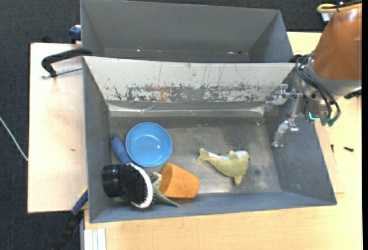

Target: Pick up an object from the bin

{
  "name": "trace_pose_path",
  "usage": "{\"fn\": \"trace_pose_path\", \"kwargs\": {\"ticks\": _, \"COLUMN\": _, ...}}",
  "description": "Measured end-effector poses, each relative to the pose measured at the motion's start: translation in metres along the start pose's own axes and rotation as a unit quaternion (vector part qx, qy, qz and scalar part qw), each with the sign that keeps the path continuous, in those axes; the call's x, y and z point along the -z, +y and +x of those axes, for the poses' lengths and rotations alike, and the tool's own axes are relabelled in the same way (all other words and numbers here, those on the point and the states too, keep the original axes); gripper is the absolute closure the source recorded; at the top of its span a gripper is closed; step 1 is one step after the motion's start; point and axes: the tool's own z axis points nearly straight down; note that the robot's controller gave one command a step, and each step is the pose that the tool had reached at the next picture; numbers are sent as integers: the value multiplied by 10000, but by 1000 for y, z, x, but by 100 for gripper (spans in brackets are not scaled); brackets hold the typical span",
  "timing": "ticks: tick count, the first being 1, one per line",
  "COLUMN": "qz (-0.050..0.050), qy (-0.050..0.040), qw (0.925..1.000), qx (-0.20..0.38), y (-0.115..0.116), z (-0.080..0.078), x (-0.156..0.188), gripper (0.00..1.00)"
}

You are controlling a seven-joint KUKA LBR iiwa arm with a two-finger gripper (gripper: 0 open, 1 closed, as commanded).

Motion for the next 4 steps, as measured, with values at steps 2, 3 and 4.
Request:
{"fn": "trace_pose_path", "kwargs": {"ticks": 2, "qz": 0, "qy": -15, "qw": 10000, "qx": 30, "y": 69, "z": 65, "x": -116, "gripper": 0}}
{"fn": "trace_pose_path", "kwargs": {"ticks": 3, "qz": 3, "qy": -31, "qw": 10000, "qx": 18, "y": 67, "z": 64, "x": -116, "gripper": 100}}
{"fn": "trace_pose_path", "kwargs": {"ticks": 4, "qz": 16, "qy": -80, "qw": 9971, "qx": 751, "y": 61, "z": 15, "x": 63, "gripper": 100}}
